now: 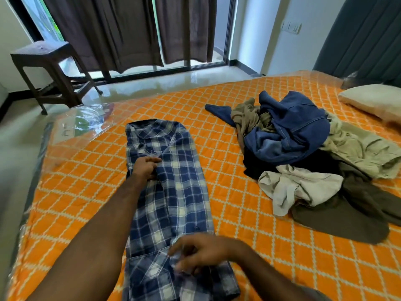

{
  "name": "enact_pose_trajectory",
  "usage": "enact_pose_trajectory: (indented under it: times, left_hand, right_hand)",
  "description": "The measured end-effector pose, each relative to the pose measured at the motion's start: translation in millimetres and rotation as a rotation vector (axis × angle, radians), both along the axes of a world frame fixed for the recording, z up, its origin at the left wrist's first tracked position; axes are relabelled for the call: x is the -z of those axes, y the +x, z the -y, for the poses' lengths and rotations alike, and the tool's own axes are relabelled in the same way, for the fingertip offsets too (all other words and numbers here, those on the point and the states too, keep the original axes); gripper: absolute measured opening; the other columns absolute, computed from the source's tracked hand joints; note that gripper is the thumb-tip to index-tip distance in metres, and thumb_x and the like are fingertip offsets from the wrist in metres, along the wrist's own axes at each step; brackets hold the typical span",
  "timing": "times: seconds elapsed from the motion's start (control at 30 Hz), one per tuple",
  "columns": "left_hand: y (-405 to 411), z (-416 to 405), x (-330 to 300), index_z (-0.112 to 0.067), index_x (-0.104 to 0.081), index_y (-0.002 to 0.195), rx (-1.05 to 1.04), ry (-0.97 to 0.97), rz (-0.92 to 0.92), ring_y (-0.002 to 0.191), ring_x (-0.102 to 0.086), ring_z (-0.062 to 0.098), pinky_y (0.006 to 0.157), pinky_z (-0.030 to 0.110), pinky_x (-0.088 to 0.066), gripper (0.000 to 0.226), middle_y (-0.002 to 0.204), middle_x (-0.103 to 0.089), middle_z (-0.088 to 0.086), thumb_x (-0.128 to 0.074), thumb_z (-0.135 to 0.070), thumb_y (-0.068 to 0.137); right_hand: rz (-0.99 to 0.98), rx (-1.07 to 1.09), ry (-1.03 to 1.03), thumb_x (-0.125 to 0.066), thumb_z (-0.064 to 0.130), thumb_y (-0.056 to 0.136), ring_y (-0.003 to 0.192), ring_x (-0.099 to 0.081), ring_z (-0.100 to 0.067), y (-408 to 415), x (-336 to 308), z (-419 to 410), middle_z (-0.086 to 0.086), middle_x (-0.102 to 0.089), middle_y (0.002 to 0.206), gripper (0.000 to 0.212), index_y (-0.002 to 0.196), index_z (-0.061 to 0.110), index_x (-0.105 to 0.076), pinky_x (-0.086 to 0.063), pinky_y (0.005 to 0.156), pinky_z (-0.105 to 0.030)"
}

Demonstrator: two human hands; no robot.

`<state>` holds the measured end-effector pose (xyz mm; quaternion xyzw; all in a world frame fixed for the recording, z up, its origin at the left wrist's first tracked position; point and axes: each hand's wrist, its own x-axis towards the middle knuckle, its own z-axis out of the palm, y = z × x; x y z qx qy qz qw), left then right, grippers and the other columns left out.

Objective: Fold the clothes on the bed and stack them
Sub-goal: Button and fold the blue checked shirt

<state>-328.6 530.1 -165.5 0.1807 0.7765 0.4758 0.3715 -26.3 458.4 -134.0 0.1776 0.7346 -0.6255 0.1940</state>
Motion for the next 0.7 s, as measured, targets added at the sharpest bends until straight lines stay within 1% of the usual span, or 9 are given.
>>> enact_pose_trajectory:
  times: [0.13,0.2,0.27,0.33,0.47,0.53,0.6,0.63,0.7]
  left_hand:
    - [1,3,-8,-0.006,-0.064,0.115,0.071,-0.011,-0.050,0.087,-0.064,0.033,0.045,0.031,-0.050,0.021,0.120,-0.062,0.020,-0.056,0.001,0.097]
    - [-2,3,-8,-0.010,-0.060,0.117,0.123,-0.041,-0.123,0.066,-0.059,0.025,0.038,0.026,-0.047,0.020,0.107,-0.063,0.019,-0.060,-0.007,0.097]
    - [-5,3,-5,-0.015,-0.059,0.113,0.161,-0.068,-0.220,0.063,-0.058,0.021,0.038,0.025,-0.046,0.018,0.094,-0.064,0.011,-0.064,-0.017,0.097]
    - [-12,0,3,-0.016,-0.059,0.111,0.188,-0.055,-0.285,0.066,-0.061,0.018,0.041,0.025,-0.045,0.019,0.094,-0.064,0.006,-0.068,-0.022,0.095]
    - [-33,-8,18,-0.013,-0.065,0.102,0.219,-0.042,-0.416,0.075,-0.065,0.021,0.057,0.032,-0.053,0.017,0.095,-0.067,0.004,-0.071,-0.025,0.092]
    - [-42,-7,25,-0.014,-0.067,0.092,0.245,-0.039,-0.506,0.077,-0.067,0.020,0.068,0.039,-0.057,0.011,0.088,-0.069,0.003,-0.072,-0.023,0.091]
    - [-46,-3,31,-0.017,-0.065,0.085,0.267,-0.035,-0.551,0.073,-0.067,0.018,0.071,0.044,-0.058,0.011,0.081,-0.069,0.002,-0.072,-0.023,0.091]
    - [-47,0,31,-0.017,-0.064,0.084,0.271,-0.037,-0.546,0.069,-0.068,0.019,0.067,0.044,-0.059,0.013,0.078,-0.069,0.003,-0.072,-0.024,0.091]
    - [-50,3,31,-0.016,-0.061,0.086,0.270,-0.045,-0.494,0.061,-0.069,0.023,0.054,0.041,-0.056,0.013,0.074,-0.070,0.007,-0.069,-0.024,0.093]
  right_hand:
    - [-0.040,0.449,0.205,-0.053,0.009,0.101,0.086,-0.070,-0.025,-32,4,-92,-0.021,-0.071,0.107,0.021,0.118,0.005,-0.064,-0.058,0.072,-0.039]
    - [-0.037,0.708,0.347,-0.057,0.014,0.098,0.092,-0.067,-0.028,-60,10,-146,-0.015,-0.068,0.107,0.016,0.113,0.011,-0.064,-0.057,0.078,-0.045]
    - [0.017,0.860,0.367,-0.059,0.018,0.098,0.091,-0.060,-0.025,-88,15,-189,-0.010,-0.061,0.112,0.023,0.120,0.013,-0.058,-0.054,0.085,-0.047]
    - [0.060,0.931,0.312,-0.059,0.019,0.099,0.091,-0.055,-0.023,-114,21,-217,-0.011,-0.056,0.118,0.040,0.136,0.011,-0.048,-0.051,0.086,-0.045]
    - [0.041,0.999,0.267,-0.065,0.030,0.098,0.131,-0.048,-0.034,-164,36,-254,-0.016,-0.040,0.153,0.069,0.153,0.005,-0.032,-0.043,0.096,-0.040]
    - [0.024,1.041,0.236,-0.070,0.035,0.094,0.124,-0.055,-0.035,-187,44,-271,-0.019,-0.051,0.144,0.060,0.138,0.000,-0.049,-0.047,0.097,-0.041]
    - [0.015,1.077,0.208,-0.076,0.030,0.089,0.090,-0.066,-0.031,-199,44,-285,-0.018,-0.068,0.108,0.033,0.100,0.001,-0.064,-0.056,0.081,-0.043]
    - [0.018,1.056,0.180,-0.078,0.027,0.088,0.080,-0.067,-0.029,-203,41,-290,-0.018,-0.070,0.098,0.028,0.094,0.002,-0.065,-0.058,0.074,-0.040]
    - [0.028,0.930,0.080,-0.076,0.026,0.089,0.084,-0.072,-0.031,-211,29,-297,-0.018,-0.074,0.103,0.034,0.108,-0.001,-0.069,-0.062,0.075,-0.041]
